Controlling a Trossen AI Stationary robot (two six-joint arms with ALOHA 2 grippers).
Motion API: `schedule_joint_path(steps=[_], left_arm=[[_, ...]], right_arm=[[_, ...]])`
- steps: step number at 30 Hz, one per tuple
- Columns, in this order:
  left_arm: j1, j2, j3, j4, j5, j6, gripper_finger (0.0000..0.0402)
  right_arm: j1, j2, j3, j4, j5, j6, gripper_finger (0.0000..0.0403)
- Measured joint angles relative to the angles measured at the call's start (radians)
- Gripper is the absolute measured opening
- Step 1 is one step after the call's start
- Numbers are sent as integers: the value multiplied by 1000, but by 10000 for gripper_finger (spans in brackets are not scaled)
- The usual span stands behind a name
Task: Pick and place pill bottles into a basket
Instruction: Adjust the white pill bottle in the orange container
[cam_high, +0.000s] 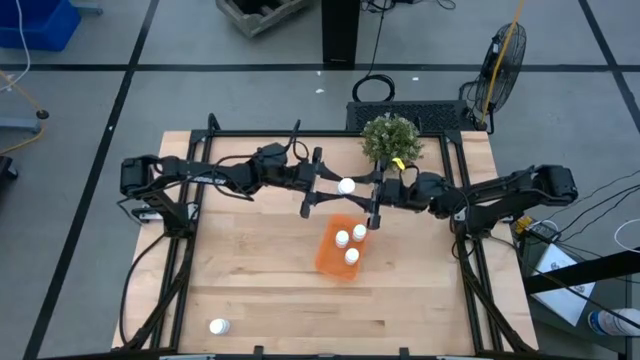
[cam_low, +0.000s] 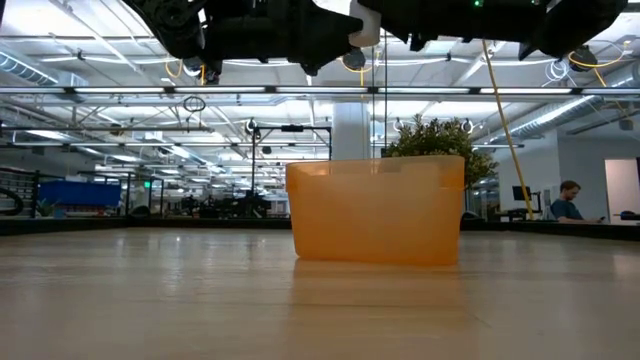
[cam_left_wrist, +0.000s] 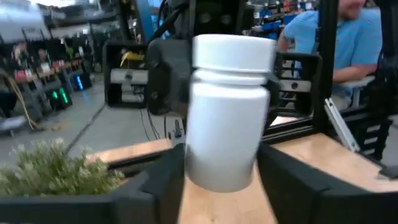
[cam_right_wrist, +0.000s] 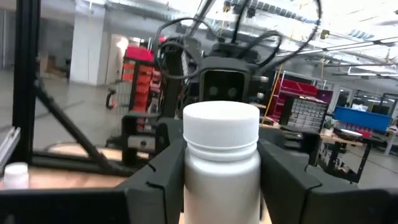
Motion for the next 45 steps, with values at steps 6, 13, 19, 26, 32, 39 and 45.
schedule_joint_path(steps=[6,13,19,26,32,39,45], left_arm=[[11,1,2,1,-12,-107,325],[49,-2,2,-4,-9,-168,395],[84,-26,1,-10,-8,-175,379],[105,-57,2,-16,-24,-174,367],[105,-56,2,-11,-24,-174,371],[105,-56,2,-16,-25,-175,367],[105,-56,2,-12,-32,-169,367]], right_arm=[[1,-87,0,-111,66,-59,151],[10,-144,0,-282,102,-6,151],[100,-79,-20,-343,103,88,151],[159,49,-120,-164,127,225,151],[135,179,-221,85,138,319,151],[123,288,-217,151,133,357,151],[139,364,-148,160,101,342,151]])
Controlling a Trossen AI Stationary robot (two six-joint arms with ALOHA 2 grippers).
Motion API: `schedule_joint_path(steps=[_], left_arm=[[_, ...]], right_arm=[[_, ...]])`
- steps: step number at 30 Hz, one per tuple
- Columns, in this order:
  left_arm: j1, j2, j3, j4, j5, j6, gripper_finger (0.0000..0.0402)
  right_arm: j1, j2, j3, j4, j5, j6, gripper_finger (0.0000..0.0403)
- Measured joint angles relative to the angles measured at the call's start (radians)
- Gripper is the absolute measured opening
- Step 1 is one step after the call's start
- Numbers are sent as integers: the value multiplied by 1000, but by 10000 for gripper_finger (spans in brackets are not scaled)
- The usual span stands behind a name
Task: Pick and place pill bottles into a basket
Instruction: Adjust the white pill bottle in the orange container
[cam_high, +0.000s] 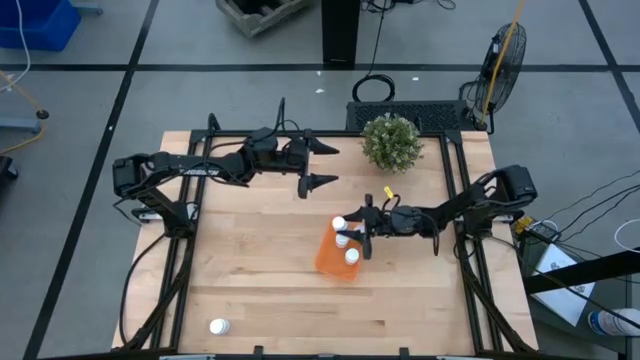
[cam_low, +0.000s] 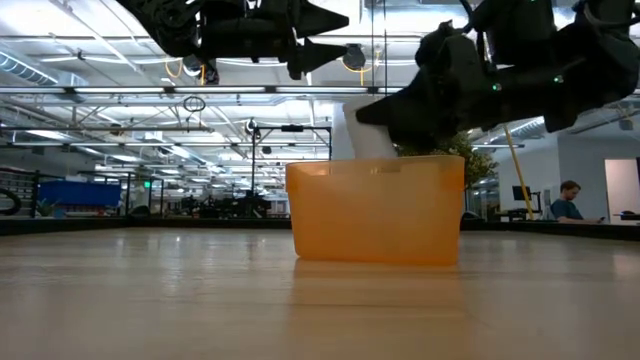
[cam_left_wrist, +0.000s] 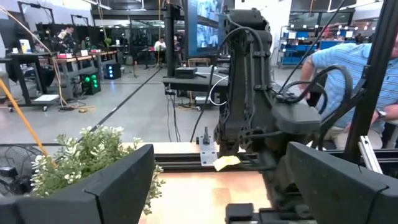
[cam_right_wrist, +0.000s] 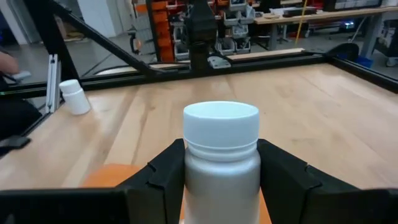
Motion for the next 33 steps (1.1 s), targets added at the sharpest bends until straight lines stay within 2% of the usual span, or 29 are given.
schedule_joint_path(steps=[11,28,33], left_arm=[[-1,0,0,-21,-2,10,366],[-1,0,0,-21,-2,22,365],[-1,0,0,-21,-2,23,367]], right_arm=[[-25,92,40,2,-21,15,151],[-43,98,40,-6,-22,27,151],[-43,98,40,6,21,19,151]])
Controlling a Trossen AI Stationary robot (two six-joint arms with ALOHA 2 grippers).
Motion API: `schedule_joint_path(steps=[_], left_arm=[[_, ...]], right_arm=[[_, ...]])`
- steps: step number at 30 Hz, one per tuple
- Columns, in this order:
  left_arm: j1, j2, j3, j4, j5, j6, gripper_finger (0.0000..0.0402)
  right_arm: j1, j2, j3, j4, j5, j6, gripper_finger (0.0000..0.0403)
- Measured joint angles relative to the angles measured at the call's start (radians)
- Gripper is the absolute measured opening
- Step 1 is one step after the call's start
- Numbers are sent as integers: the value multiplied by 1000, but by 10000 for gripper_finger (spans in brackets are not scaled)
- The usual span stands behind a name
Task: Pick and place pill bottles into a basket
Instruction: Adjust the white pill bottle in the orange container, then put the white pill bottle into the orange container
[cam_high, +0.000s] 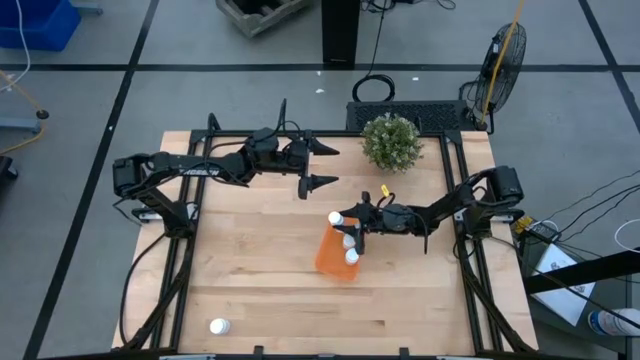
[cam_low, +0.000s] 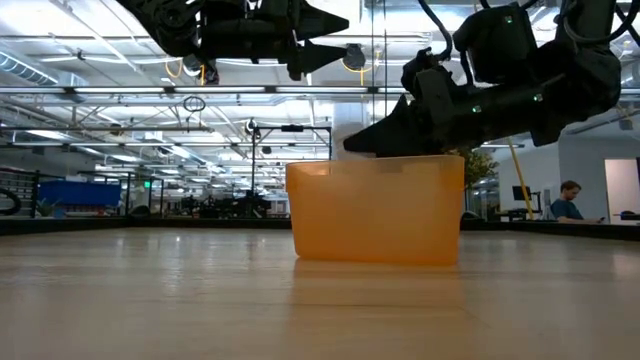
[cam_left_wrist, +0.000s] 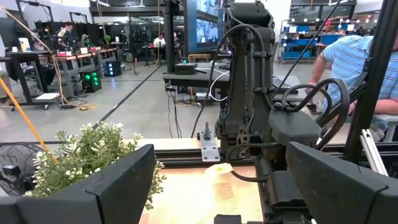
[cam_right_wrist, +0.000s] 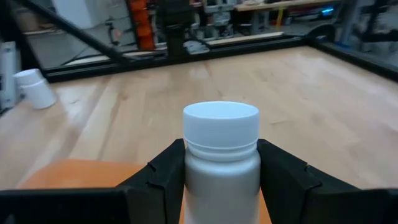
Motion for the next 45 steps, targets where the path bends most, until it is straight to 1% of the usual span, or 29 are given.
schedule_joint_path(steps=[3,9,13,20,27,29,32,34,35,37,39,45], left_arm=[[0,0,0,0,0,1,367],[0,0,0,4,0,6,367],[0,0,0,-1,0,6,367],[0,0,0,-15,0,11,367],[0,0,0,-16,0,10,367],[0,0,0,-16,0,9,367],[0,0,0,-16,0,8,367],[0,0,0,-16,0,8,367],[0,0,0,-16,0,8,367],[0,0,0,-16,0,8,367],[0,0,0,-16,0,8,367],[0,0,0,-16,0,6,367]], right_arm=[[-4,28,2,41,35,-9,151],[-15,123,40,121,37,-12,151],[-14,145,47,157,36,-14,151],[-4,147,47,120,34,-26,151],[-3,145,48,102,34,-5,153],[-4,145,48,102,36,10,192],[-6,145,48,101,36,32,274],[-5,145,48,101,37,38,314],[-5,145,48,101,37,38,327],[-5,145,48,105,39,38,344],[-5,146,47,116,39,38,348],[-5,141,46,188,37,14,339]])
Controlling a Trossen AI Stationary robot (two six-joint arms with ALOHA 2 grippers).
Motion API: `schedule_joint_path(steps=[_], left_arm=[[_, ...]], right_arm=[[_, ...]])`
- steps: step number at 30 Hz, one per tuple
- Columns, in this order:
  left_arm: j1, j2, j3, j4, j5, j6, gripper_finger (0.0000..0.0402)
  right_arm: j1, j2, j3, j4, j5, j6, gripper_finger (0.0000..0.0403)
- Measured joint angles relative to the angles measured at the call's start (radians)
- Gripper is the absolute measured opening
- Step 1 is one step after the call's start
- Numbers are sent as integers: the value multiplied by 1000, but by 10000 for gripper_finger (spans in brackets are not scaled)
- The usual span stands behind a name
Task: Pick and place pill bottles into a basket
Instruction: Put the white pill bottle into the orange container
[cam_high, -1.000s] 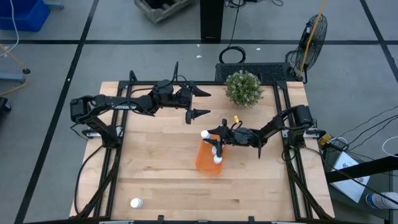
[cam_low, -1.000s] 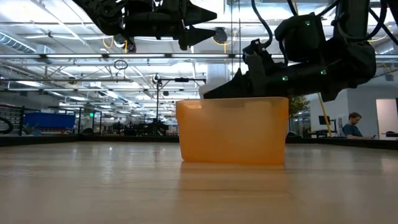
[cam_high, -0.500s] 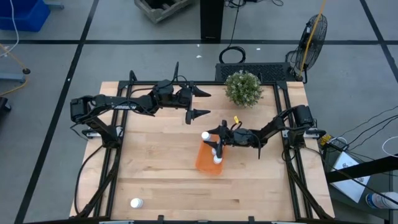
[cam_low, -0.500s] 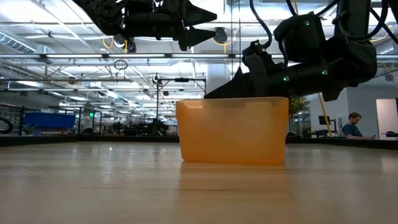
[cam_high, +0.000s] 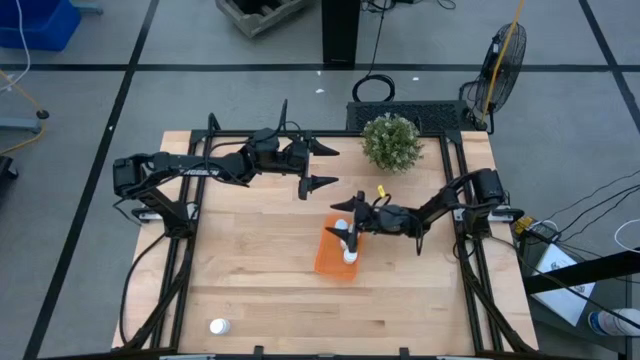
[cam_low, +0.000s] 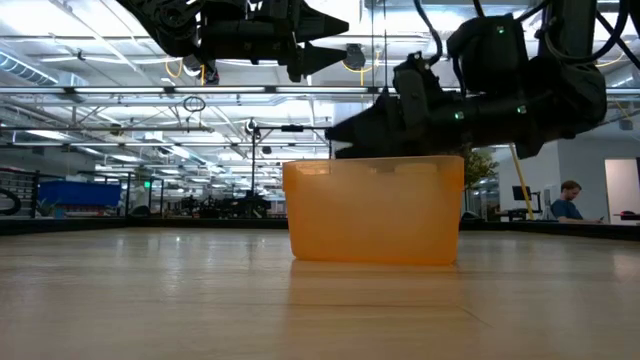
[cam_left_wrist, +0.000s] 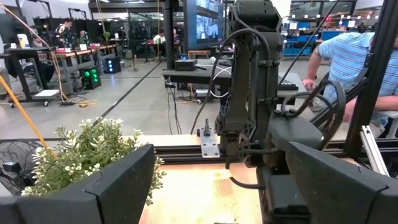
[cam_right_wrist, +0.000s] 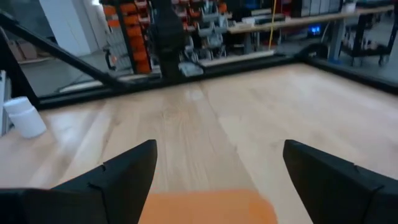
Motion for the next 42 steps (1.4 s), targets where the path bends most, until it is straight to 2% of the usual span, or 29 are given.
schedule_joint_path(steps=[4,8,10,12,15,17,19,23,26,30,35,37,42], left_arm=[[0,0,0,-4,0,-9,367],[-1,-3,0,-58,16,-34,367],[-9,-45,0,-205,51,-25,367],[-45,-96,26,-422,46,41,367],[-154,-185,61,-800,-67,119,367],[-251,-227,102,-963,-174,118,367],[-360,-263,139,-1114,-268,51,367],[-573,-276,219,-1302,-414,-130,367],[-708,-274,253,-1362,-487,-294,367],[-844,-272,252,-1419,-528,-516,367],[-971,-272,252,-1428,-654,-644,367],[-1011,-272,252,-1426,-723,-647,367],[-1044,-272,252,-1425,-851,-657,367]], right_arm=[[0,-48,1,10,0,-52,338],[12,-170,1,-26,2,-133,338],[22,-250,1,-77,3,-178,338],[30,-341,2,-138,6,-222,338],[42,-463,2,-257,56,-298,338],[42,-537,2,-348,102,-341,338],[40,-592,3,-411,139,-368,338],[34,-666,2,-495,235,-425,338],[34,-710,1,-517,292,-451,338],[47,-786,1,-563,288,-453,338],[61,-1017,-52,-727,286,-424,331],[60,-1141,-98,-816,244,-385,327],[61,-1416,-194,-1046,40,-262,320]])
